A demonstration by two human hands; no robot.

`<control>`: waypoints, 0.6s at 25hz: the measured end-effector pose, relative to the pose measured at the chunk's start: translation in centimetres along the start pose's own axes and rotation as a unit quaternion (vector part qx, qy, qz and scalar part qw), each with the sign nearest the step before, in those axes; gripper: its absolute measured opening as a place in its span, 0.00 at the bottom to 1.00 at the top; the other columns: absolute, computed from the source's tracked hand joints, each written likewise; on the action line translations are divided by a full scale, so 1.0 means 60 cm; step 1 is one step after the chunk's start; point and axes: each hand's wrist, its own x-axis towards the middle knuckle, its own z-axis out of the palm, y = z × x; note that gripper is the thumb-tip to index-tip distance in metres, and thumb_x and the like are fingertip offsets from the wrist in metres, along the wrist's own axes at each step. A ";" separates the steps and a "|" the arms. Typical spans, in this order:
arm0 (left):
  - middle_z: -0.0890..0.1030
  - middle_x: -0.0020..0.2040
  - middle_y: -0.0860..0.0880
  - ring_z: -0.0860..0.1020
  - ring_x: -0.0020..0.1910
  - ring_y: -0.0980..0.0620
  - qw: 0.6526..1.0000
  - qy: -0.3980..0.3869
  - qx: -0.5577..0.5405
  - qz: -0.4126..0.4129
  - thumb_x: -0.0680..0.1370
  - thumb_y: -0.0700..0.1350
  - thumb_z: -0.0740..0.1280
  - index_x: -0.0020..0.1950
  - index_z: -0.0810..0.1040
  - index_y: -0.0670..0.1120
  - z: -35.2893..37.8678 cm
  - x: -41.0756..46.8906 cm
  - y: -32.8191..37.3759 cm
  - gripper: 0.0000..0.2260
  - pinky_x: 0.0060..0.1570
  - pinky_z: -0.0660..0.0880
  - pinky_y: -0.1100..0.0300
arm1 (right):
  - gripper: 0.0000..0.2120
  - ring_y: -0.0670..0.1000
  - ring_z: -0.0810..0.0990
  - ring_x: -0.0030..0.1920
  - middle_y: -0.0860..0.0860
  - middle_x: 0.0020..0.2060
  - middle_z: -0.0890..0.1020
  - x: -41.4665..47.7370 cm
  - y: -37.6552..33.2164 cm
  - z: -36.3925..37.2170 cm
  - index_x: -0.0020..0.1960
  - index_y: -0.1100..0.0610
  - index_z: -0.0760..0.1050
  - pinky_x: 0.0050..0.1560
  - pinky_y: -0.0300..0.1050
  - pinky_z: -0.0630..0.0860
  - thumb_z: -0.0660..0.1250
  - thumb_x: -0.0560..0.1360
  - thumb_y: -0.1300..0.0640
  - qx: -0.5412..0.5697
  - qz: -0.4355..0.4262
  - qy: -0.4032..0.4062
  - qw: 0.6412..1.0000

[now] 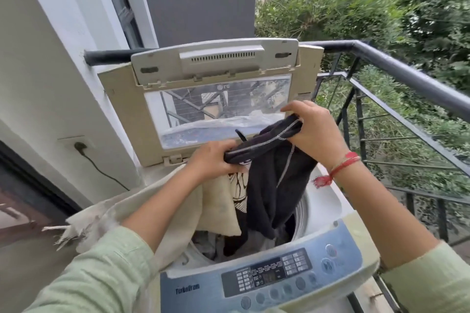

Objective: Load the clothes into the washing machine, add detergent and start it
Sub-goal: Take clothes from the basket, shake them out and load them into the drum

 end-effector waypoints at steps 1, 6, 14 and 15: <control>0.74 0.32 0.57 0.74 0.35 0.55 0.999 -0.007 0.038 -0.006 0.65 0.62 0.75 0.36 0.69 0.54 -0.018 0.004 -0.010 0.18 0.33 0.67 0.58 | 0.14 0.55 0.78 0.40 0.53 0.37 0.79 0.004 0.020 0.002 0.46 0.60 0.79 0.38 0.44 0.73 0.75 0.65 0.53 -0.043 0.062 -0.110 0.991; 0.72 0.37 0.52 0.76 0.38 0.48 0.980 0.026 0.197 -0.012 0.71 0.56 0.72 0.37 0.70 0.49 -0.061 0.020 -0.032 0.15 0.33 0.65 0.58 | 0.17 0.51 0.76 0.42 0.53 0.41 0.79 -0.003 0.084 0.072 0.50 0.61 0.78 0.37 0.42 0.69 0.76 0.67 0.52 -0.037 0.143 -0.433 0.889; 0.77 0.37 0.50 0.75 0.34 0.48 0.981 0.054 0.180 0.056 0.70 0.60 0.71 0.46 0.71 0.47 -0.054 0.006 -0.048 0.19 0.31 0.69 0.57 | 0.19 0.50 0.78 0.45 0.53 0.43 0.80 0.029 0.017 0.064 0.48 0.61 0.74 0.49 0.39 0.73 0.54 0.63 0.73 0.239 0.018 0.142 0.961; 0.76 0.35 0.52 0.73 0.33 0.51 0.985 -0.029 0.169 0.035 0.69 0.65 0.69 0.44 0.70 0.49 -0.051 -0.003 -0.051 0.21 0.32 0.67 0.58 | 0.18 0.50 0.78 0.45 0.52 0.42 0.80 0.015 0.017 0.068 0.48 0.60 0.76 0.49 0.39 0.73 0.56 0.64 0.73 0.212 -0.021 0.016 0.977</control>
